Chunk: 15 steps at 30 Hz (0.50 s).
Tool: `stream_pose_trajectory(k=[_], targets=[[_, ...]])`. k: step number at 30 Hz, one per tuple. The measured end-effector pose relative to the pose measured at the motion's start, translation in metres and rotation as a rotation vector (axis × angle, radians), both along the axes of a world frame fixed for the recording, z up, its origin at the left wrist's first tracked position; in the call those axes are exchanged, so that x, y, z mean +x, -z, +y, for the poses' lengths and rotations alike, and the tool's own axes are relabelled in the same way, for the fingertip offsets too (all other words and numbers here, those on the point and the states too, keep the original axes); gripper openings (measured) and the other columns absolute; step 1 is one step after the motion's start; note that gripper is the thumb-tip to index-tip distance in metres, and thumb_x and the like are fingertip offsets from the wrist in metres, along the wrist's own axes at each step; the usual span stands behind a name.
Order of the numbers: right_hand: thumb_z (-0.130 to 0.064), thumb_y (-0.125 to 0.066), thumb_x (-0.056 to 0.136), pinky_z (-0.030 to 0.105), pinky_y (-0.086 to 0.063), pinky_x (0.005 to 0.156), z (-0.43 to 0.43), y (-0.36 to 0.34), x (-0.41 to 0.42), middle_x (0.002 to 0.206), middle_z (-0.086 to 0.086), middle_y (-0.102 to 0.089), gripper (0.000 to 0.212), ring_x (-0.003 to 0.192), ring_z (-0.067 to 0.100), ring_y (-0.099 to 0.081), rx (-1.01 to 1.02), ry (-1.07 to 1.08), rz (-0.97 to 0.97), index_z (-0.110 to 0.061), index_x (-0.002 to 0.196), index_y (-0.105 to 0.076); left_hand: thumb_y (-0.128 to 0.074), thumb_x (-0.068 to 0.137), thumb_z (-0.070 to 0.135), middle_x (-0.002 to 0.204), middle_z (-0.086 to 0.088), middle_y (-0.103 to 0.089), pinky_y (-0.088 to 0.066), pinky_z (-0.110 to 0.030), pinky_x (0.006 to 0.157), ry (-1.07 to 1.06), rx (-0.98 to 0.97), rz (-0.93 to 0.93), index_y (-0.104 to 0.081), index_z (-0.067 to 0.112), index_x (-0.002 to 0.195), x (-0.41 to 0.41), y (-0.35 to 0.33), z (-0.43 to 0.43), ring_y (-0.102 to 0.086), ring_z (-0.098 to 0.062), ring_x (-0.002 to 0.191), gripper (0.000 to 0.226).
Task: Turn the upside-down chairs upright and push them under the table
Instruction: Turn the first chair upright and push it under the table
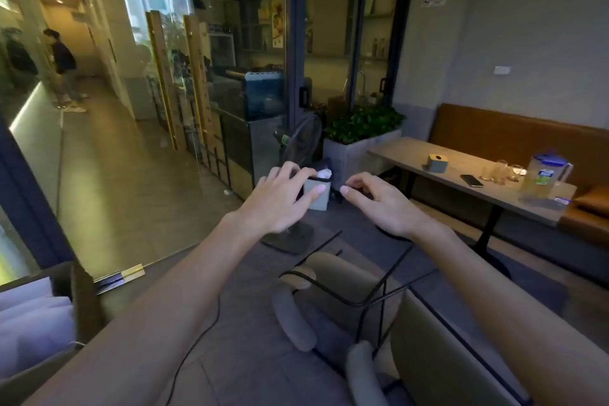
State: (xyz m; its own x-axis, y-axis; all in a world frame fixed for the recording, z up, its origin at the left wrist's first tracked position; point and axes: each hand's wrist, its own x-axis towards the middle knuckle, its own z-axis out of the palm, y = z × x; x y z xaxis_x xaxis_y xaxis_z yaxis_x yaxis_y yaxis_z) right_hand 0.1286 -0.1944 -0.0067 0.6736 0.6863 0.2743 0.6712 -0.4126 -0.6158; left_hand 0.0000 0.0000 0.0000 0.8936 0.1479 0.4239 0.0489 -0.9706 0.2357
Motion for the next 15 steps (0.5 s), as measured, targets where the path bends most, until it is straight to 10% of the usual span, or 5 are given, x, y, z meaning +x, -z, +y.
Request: stream_pose_trajectory(k=[15], targets=[[-0.068,-0.048,0.089,0.048,-0.037,0.108,0.098,0.089,0.170,0.147,0.006,-0.040,0.070,0.136,0.031,-0.035,-0.403,-0.002,-0.015,-0.026,0.145,-0.036,-0.024,0.093,0.073,0.147,-0.008,-0.035,-0.034,-0.051,0.104,-0.001,0.353,0.314,-0.033,0.031,0.147,0.177,0.077,0.103,-0.034,-0.032,0.134,0.069]])
